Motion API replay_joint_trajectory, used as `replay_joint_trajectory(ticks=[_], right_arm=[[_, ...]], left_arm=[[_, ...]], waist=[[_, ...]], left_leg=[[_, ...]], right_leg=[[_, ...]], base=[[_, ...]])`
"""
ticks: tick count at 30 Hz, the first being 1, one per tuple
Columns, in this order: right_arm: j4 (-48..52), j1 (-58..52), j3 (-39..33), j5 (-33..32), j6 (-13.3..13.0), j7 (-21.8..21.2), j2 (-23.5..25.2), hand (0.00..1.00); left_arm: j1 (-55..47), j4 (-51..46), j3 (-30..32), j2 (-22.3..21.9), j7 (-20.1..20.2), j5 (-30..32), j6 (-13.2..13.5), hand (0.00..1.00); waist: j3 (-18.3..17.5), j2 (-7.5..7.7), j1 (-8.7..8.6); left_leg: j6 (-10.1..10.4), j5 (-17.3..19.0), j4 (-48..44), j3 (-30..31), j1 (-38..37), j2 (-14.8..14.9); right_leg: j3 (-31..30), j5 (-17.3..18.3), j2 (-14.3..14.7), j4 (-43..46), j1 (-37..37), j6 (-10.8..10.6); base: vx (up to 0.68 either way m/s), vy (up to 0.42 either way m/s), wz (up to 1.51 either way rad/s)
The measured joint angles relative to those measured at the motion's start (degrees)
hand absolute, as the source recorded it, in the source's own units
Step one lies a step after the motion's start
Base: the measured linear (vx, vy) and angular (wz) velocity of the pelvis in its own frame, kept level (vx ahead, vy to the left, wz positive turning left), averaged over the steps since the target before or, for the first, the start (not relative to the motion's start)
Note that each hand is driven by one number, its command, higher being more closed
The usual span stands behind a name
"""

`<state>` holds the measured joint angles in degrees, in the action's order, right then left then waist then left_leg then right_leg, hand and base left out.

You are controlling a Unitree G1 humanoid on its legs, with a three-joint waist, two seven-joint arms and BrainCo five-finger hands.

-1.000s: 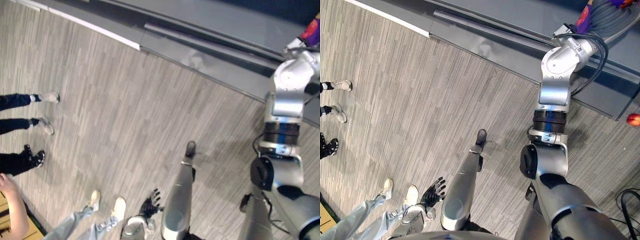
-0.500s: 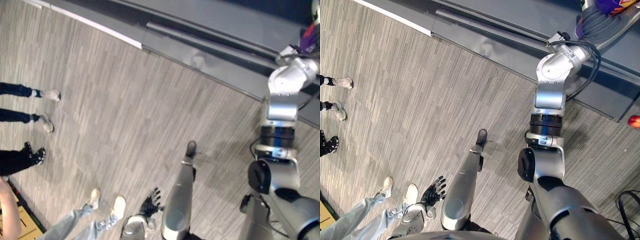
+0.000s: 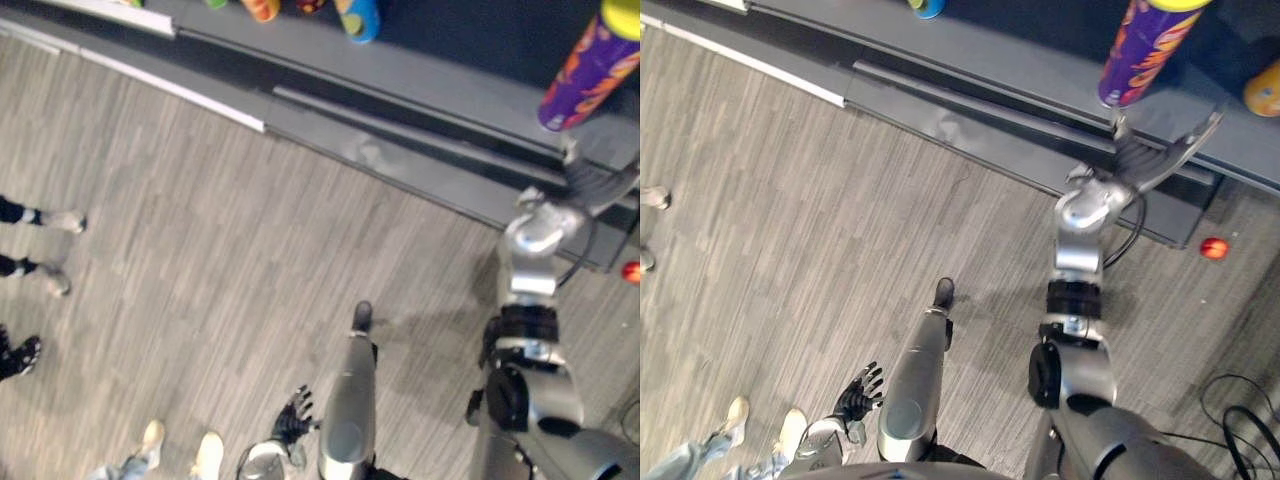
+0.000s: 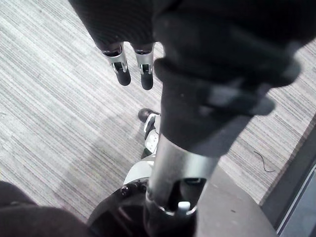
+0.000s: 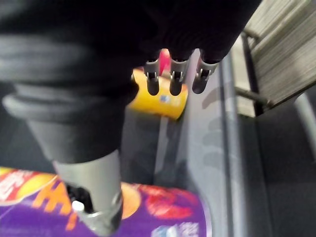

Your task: Put the gum and the chips on the shelf.

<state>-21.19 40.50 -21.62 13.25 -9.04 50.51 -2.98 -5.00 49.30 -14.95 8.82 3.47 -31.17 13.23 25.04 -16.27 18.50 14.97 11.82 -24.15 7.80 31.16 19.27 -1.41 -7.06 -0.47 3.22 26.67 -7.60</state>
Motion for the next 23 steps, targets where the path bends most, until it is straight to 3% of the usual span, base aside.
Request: replay_joint_trajectory(ticks=[4,7,8,10,11,12,13,14,15,16,17,19,21,23], right_arm=[[-0.11,-9.49,0.29,-3.94,-2.83,0.29,3.53,0.00],[-3.63,-19.17,2.42,-10.77,-6.55,-2.78,3.95,0.00],[-4.63,-21.18,2.93,-13.20,-7.53,-4.40,3.93,0.00],[-8.71,-29.18,6.17,-20.73,-9.08,-10.81,3.42,0.00],[-9.50,-31.27,7.04,-21.81,-9.18,-12.56,3.26,0.00],[-11.52,-35.40,7.72,-25.61,-9.27,-18.08,2.72,0.00],[-16.43,-38.92,8.36,-30.00,-9.03,-23.93,1.98,0.00],[-19.68,-40.69,8.62,-31.85,-8.69,-26.53,1.46,0.00],[-25.89,-43.92,8.44,-36.83,-7.33,-32.81,0.61,0.00],[-27.54,-44.79,8.43,-37.76,-6.89,-34.63,0.27,0.00],[-32.03,-47.12,8.09,-38.58,-5.23,-39.33,-0.96,0.00],[-39.54,-50.75,3.70,-34.24,-1.77,-47.50,-1.72,0.00],[-44.33,-52.11,-2.85,-29.57,-0.04,-49.98,-0.95,0.00],[-47.68,-52.84,-11.69,-29.02,2.34,-50.96,-0.17,0.00]], left_arm=[[-2.75,-1.62,3.87,-0.41,0.00,0.19,-0.10,0.00],[-5.88,-2.27,10.37,-2.85,0.00,1.02,-0.08,0.00],[-6.52,-2.29,11.74,-3.39,0.00,1.07,-0.10,0.00],[-9.23,-2.38,17.25,-5.10,0.00,1.87,-0.09,0.00],[-9.90,-2.40,18.48,-5.38,0.00,2.46,-0.06,0.00],[-10.61,-2.01,21.24,-6.00,0.01,3.60,-0.14,0.00],[-11.56,-0.53,23.93,-6.84,0.01,4.96,-0.13,0.00],[-11.99,0.79,25.12,-7.26,0.01,5.17,-0.17,0.00],[-12.67,3.54,28.34,-8.32,0.01,5.80,-0.94,0.00],[-12.77,4.16,29.21,-8.64,0.02,6.23,-1.20,0.00],[-13.04,5.83,31.18,-9.06,0.02,7.96,-1.97,0.00],[-13.53,7.78,35.05,-9.04,0.23,13.41,-2.83,0.00],[-14.82,8.02,37.35,-8.74,0.91,17.26,-3.57,0.00],[-15.16,9.63,39.45,-8.70,1.51,19.04,-4.16,0.00]], waist=[[1.62,2.24,-2.76],[2.79,4.67,-6.45],[2.73,5.35,-7.01],[2.66,8.65,-9.71],[2.67,9.38,-10.49],[2.13,10.93,-11.48],[0.15,12.27,-12.41],[-1.67,12.86,-12.73],[-5.43,13.62,-13.62],[-6.32,13.74,-13.83],[-8.60,13.80,-13.99],[-13.01,14.17,-15.01],[-16.85,14.71,-16.19],[-19.42,15.04,-16.85]], left_leg=[[-0.02,-0.02,1.09,-0.92,-2.91,0.26],[-0.04,-0.06,3.22,-1.86,-7.71,0.35],[-0.04,-0.07,3.99,-2.31,-8.88,0.40],[-0.12,-0.75,7.66,-4.25,-14.21,0.40],[-0.11,-1.04,8.73,-4.63,-15.62,0.38],[-0.09,-2.12,11.33,-5.67,-18.76,0.30],[-0.13,-3.28,14.79,-6.87,-21.82,0.22],[-0.20,-3.77,16.41,-7.52,-23.09,0.21],[-0.24,-4.65,19.53,-9.05,-25.76,0.20],[-0.25,-4.77,20.34,-9.56,-26.67,0.20],[-0.31,-4.88,21.85,-10.92,-29.02,0.19],[-0.32,-4.87,23.34,-12.36,-31.91,-0.03],[-0.35,-4.89,24.24,-13.15,-32.84,-0.24],[-0.39,-4.90,25.04,-13.75,-34.27,-0.39]], right_leg=[[-0.52,0.13,0.10,0.07,-1.90,0.05],[-0.55,1.11,0.00,0.15,-5.40,0.13],[-0.60,1.39,-0.03,0.18,-6.05,0.15],[-0.87,2.51,-0.34,0.40,-8.79,0.31],[-0.90,2.75,-0.40,0.42,-9.56,0.36],[-0.95,2.89,-0.56,0.24,-11.10,0.36],[-0.94,2.89,-0.72,-0.59,-12.50,0.36],[-0.94,2.88,-0.78,-1.09,-12.93,0.37],[-0.94,2.89,-0.81,-1.86,-13.78,0.37],[-0.96,2.89,-0.81,-2.18,-14.27,0.37],[-1.22,2.89,-0.80,-2.71,-15.50,0.36],[-1.62,3.01,-0.98,-3.91,-17.99,0.21],[-1.71,3.09,-1.24,-5.01,-18.70,0.13],[-2.02,3.25,-1.32,-5.44,-19.51,0.02]], base=[[0.02,-0.001,-0.05],[0.05,0.000,0.02],[0.07,-0.007,-0.04],[0.10,-0.010,-0.09],[0.15,-0.009,-0.07],[0.16,-0.012,-0.05],[0.15,-0.007,-0.10],[0.15,-0.001,-0.17],[0.15,0.013,-0.19],[0.16,0.020,-0.28],[0.15,0.026,-0.27],[0.07,0.024,-0.20],[0.03,0.015,-0.09],[0.02,0.005,-0.09]])
